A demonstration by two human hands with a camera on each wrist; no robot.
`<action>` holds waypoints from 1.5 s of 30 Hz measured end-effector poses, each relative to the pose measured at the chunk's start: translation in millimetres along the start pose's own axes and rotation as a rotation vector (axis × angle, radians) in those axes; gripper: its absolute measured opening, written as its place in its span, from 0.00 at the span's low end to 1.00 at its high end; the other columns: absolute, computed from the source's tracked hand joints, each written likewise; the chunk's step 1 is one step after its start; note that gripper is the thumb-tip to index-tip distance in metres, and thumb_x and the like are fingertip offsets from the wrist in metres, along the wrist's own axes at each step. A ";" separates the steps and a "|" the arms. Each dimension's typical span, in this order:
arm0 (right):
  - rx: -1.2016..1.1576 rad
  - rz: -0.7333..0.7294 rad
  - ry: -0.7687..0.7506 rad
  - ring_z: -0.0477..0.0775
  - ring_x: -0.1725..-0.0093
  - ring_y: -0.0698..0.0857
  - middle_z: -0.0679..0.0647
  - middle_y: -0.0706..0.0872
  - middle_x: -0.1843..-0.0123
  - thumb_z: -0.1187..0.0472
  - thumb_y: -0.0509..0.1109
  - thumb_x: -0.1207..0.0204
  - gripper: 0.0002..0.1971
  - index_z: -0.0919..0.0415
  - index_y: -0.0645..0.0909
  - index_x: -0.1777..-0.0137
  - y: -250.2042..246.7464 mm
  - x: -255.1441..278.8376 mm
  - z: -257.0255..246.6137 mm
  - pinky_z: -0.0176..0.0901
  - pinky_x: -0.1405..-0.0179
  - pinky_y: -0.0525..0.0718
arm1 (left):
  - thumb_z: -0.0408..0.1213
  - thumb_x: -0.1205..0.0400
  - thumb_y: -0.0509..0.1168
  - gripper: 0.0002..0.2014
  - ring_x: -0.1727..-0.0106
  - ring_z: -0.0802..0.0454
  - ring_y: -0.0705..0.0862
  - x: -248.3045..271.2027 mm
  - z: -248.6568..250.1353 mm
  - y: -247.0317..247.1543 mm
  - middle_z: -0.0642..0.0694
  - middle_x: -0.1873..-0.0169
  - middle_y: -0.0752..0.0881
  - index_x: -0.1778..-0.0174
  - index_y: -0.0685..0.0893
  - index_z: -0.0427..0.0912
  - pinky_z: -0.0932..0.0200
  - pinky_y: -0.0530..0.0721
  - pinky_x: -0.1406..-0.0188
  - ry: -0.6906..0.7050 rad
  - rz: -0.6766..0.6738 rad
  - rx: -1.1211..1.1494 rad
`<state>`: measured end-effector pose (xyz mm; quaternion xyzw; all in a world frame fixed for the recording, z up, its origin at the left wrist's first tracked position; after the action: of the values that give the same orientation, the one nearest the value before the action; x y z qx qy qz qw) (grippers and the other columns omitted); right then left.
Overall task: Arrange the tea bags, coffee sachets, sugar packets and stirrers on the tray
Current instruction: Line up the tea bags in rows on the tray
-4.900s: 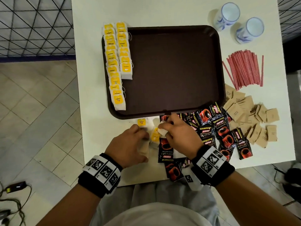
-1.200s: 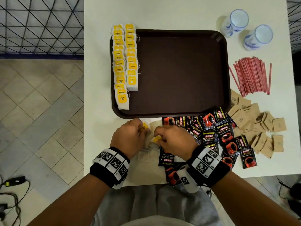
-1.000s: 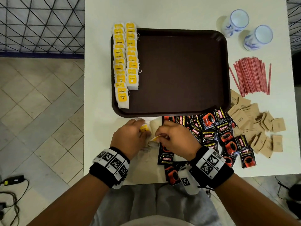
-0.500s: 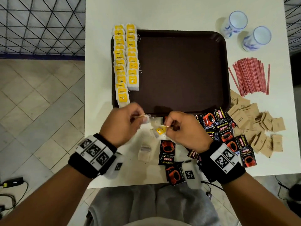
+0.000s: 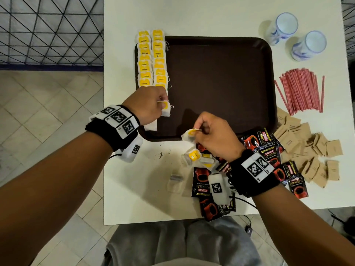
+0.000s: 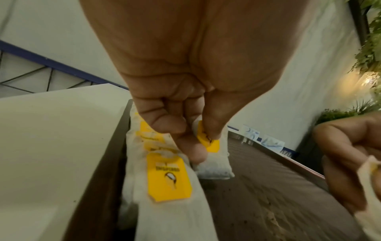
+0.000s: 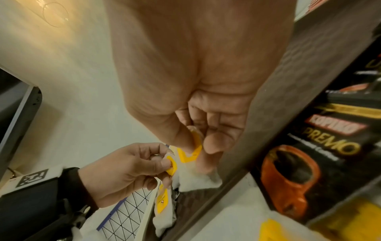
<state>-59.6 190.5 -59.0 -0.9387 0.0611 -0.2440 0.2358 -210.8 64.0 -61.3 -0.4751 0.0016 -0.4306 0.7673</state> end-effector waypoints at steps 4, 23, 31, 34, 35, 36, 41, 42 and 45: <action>-0.013 -0.043 0.006 0.49 0.66 0.91 0.55 0.90 0.66 0.69 0.71 0.23 0.07 0.57 0.78 0.56 8.0 -17.1 -6.4 0.55 0.61 0.90 | 0.40 0.19 0.67 0.05 0.49 0.46 0.84 -5.3 -1.9 2.1 0.48 0.56 0.85 0.49 0.87 0.48 0.53 0.82 0.50 -0.013 0.030 -0.012; 0.004 -0.119 0.005 0.60 0.68 0.91 0.65 0.90 0.64 0.69 0.76 0.24 0.04 0.65 0.83 0.55 42.6 -87.8 -40.9 0.49 0.68 0.91 | 0.29 0.25 0.69 0.11 0.54 0.44 0.87 -17.7 -5.5 -17.9 0.48 0.61 0.90 0.56 0.90 0.50 0.46 0.86 0.52 0.021 0.144 -0.016; 0.080 -0.083 -0.005 0.52 0.74 0.90 0.52 0.86 0.71 0.67 0.75 0.24 0.04 0.63 0.83 0.57 45.2 -97.5 -45.4 0.51 0.68 0.91 | 0.29 0.23 0.66 0.13 0.50 0.40 0.86 -20.5 -7.2 -17.0 0.45 0.55 0.90 0.51 0.91 0.49 0.44 0.85 0.47 0.040 0.157 -0.035; 0.113 -0.050 0.020 0.52 0.74 0.89 0.56 0.88 0.69 0.66 0.76 0.26 0.05 0.64 0.81 0.56 45.3 -102.9 -41.9 0.55 0.66 0.91 | 0.30 0.22 0.67 0.11 0.50 0.42 0.86 -21.0 -7.8 -18.9 0.45 0.53 0.90 0.50 0.91 0.48 0.44 0.85 0.47 0.038 0.174 -0.004; 0.123 -0.043 0.029 0.52 0.74 0.89 0.56 0.88 0.68 0.66 0.76 0.26 0.06 0.64 0.80 0.56 45.4 -104.2 -40.7 0.56 0.66 0.91 | 0.30 0.22 0.67 0.11 0.50 0.42 0.86 -20.1 -6.8 -19.9 0.45 0.52 0.89 0.49 0.90 0.48 0.44 0.85 0.47 0.042 0.186 0.007; 0.129 -0.038 0.038 0.53 0.73 0.89 0.56 0.88 0.68 0.66 0.76 0.27 0.07 0.63 0.79 0.55 45.3 -104.8 -40.3 0.57 0.66 0.91 | 0.32 0.21 0.68 0.10 0.50 0.43 0.85 -18.7 -6.0 -21.2 0.44 0.51 0.88 0.48 0.89 0.47 0.45 0.84 0.47 0.046 0.202 0.011; 0.134 0.015 0.038 0.56 0.64 0.89 0.55 0.88 0.62 0.58 0.80 0.29 0.13 0.59 0.79 0.53 27.8 -88.1 -43.0 0.56 0.60 0.90 | 0.40 0.22 0.71 0.07 0.59 0.52 0.82 10.7 -4.7 -32.5 0.46 0.55 0.85 0.49 0.86 0.46 0.53 0.83 0.53 0.063 0.342 0.080; 0.138 0.026 0.036 0.55 0.63 0.89 0.54 0.88 0.62 0.57 0.80 0.28 0.12 0.58 0.80 0.52 21.0 -78.3 -41.5 0.55 0.58 0.89 | 0.41 0.22 0.71 0.07 0.61 0.53 0.82 22.4 -4.5 -31.0 0.48 0.57 0.85 0.50 0.86 0.46 0.54 0.83 0.55 0.059 0.354 0.104; 0.235 -0.005 0.047 0.48 0.61 0.88 0.50 0.88 0.61 0.57 0.79 0.26 0.07 0.56 0.84 0.53 6.3 -36.8 -27.4 0.50 0.54 0.88 | 0.44 0.24 0.71 0.05 0.63 0.52 0.82 61.2 -1.7 -1.5 0.51 0.61 0.83 0.54 0.87 0.49 0.54 0.84 0.58 0.065 0.261 0.175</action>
<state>-105.1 182.1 -56.6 -0.8987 0.0351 -0.2723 0.3421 -174.0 22.0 -36.3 -0.3883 0.0505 -0.3409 0.8547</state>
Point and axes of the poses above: each hand's wrist, its own x-axis away from the middle knuckle, its own y-axis out of the palm, z = x × y, the point moved 9 cm from there along -x, towards the middle knuckle
